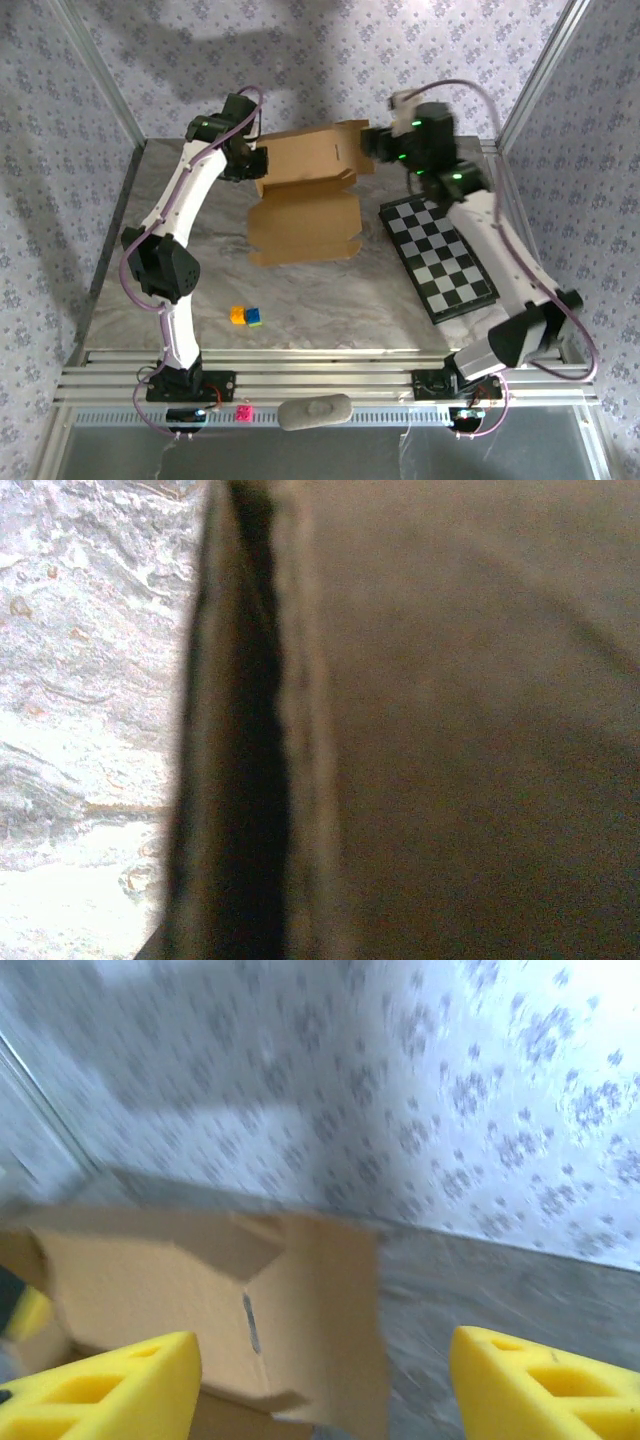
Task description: Fold the paper box
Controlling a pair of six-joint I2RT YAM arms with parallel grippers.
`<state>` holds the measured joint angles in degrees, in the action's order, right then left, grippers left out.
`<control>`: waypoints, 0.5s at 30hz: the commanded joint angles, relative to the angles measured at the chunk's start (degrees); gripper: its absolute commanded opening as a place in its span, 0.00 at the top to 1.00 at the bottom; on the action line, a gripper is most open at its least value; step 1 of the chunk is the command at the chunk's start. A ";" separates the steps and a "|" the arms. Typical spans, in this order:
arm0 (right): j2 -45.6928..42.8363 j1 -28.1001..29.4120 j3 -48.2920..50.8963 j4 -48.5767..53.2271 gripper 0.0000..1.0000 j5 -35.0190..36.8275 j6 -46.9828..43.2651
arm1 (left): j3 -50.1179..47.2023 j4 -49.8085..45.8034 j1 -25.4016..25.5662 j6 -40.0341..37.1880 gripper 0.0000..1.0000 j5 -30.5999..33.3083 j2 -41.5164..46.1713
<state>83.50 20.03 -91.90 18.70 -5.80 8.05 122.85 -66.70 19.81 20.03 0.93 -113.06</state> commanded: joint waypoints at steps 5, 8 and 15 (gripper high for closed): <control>0.66 -16.44 5.23 -12.05 0.34 -23.10 22.54 | -0.29 6.99 -1.39 -5.72 1.00 -5.18 -1.20; 8.27 -20.60 1.67 -13.51 0.40 -29.83 28.62 | 0.28 8.04 -1.86 -7.10 1.00 -8.75 -2.16; 28.55 -18.77 -18.12 1.72 0.54 -38.78 29.40 | 0.46 9.14 -2.15 -6.46 1.00 -10.73 -2.94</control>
<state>109.01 -1.10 -103.24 12.88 -37.17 35.42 122.30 -59.29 18.00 14.35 -7.14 -115.92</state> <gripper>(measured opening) 0.472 0.071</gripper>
